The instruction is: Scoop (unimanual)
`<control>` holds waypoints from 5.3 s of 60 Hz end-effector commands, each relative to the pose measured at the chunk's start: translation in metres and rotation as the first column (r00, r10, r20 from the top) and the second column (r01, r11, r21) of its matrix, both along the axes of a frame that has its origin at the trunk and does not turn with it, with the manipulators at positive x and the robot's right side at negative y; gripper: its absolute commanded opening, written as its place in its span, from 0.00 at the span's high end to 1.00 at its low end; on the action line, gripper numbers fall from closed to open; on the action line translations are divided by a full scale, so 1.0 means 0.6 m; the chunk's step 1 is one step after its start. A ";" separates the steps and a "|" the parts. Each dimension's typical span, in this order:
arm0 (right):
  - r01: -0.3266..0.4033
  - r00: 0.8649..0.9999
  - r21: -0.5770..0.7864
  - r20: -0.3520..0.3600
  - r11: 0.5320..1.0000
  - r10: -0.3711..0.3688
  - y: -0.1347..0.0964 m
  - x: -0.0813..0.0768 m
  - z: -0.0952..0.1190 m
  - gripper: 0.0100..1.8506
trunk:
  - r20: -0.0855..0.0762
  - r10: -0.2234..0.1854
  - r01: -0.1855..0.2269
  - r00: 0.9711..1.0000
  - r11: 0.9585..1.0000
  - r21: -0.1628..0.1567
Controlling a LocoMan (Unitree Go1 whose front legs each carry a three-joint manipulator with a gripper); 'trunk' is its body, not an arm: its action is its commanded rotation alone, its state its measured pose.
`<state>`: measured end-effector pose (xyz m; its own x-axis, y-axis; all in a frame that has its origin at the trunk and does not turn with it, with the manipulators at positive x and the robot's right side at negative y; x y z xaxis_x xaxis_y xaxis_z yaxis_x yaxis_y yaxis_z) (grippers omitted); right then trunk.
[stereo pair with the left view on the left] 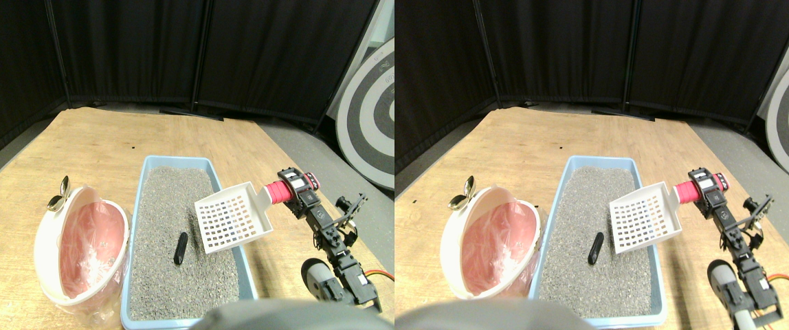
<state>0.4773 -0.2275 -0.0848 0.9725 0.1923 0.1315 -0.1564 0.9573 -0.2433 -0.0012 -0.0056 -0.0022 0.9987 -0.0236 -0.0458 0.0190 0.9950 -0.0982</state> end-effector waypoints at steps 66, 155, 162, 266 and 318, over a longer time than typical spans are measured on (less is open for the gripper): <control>-0.054 0.998 -0.361 -0.042 0.931 0.042 0.067 0.041 0.036 0.97 | -0.025 0.098 -0.101 0.995 0.987 -0.124; -0.370 0.923 -0.214 -0.193 0.904 0.332 0.210 -0.013 -0.136 0.97 | -0.113 0.187 -0.207 0.976 0.957 -0.203; -0.281 0.948 -0.172 -0.203 0.944 0.245 0.184 0.011 -0.121 0.97 | -0.109 0.183 -0.202 0.977 0.959 -0.198; 0.014 1.000 0.687 -0.004 0.726 -0.015 0.112 0.065 -0.026 0.97 | 0.003 0.181 -0.177 0.984 0.968 -0.175; -0.221 0.955 0.348 -0.114 0.911 0.275 0.198 0.073 0.051 0.97 | -0.043 0.317 -0.318 0.947 0.916 -0.245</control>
